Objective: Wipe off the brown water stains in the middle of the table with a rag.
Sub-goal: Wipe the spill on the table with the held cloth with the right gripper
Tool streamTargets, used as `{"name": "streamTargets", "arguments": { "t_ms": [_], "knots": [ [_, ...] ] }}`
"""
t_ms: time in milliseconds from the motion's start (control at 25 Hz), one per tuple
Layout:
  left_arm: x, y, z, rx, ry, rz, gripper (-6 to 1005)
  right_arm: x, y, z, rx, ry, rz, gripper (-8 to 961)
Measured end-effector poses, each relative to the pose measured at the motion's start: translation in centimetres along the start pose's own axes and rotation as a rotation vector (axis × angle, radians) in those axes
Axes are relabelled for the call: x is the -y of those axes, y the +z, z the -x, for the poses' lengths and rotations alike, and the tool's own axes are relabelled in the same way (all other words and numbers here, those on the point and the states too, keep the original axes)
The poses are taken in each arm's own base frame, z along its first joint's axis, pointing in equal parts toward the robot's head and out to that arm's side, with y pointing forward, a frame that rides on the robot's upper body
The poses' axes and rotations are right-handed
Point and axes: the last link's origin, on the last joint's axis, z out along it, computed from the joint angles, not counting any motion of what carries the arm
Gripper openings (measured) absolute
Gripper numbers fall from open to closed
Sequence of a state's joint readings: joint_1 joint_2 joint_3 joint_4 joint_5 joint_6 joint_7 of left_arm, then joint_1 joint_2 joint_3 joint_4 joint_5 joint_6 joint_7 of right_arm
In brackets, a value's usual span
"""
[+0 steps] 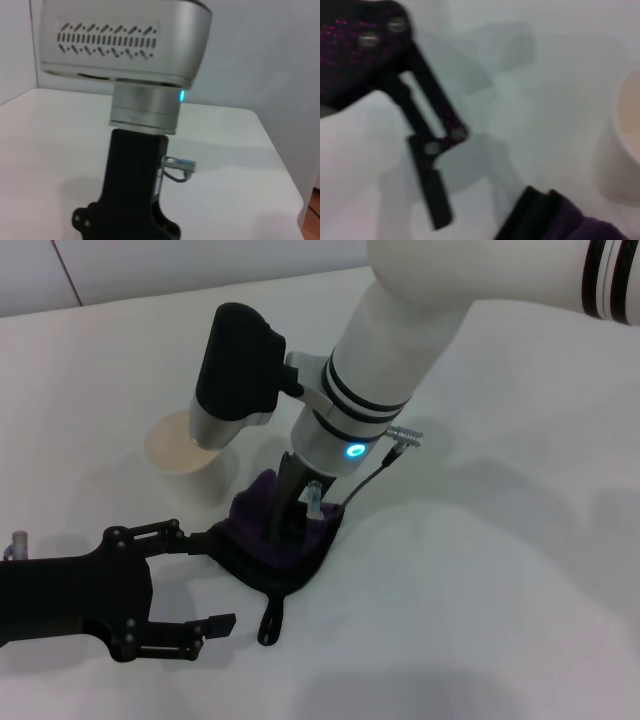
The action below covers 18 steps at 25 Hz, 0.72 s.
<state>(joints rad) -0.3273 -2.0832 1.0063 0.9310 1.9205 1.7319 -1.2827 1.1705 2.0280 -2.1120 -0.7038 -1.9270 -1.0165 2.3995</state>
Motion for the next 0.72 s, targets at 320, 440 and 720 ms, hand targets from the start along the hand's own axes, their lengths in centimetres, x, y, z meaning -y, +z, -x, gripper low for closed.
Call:
{"name": "streamTargets", "arguments": {
  "t_ms": [320,440,720],
  "knots": [
    [-0.2,0.0,0.1,-0.002,-0.004,0.004,861,2.3,0.0,-0.1,0.030,0.033,-0.102,25],
    [-0.3,-0.1,0.1,-0.003,-0.005,0.005,861,3.0,0.1,-0.3,0.033,0.046,-0.127,25],
    [-0.4,-0.1,0.2,-0.004,-0.007,0.005,861,4.2,0.1,-0.7,0.038,0.062,-0.178,25]
  ]
}}
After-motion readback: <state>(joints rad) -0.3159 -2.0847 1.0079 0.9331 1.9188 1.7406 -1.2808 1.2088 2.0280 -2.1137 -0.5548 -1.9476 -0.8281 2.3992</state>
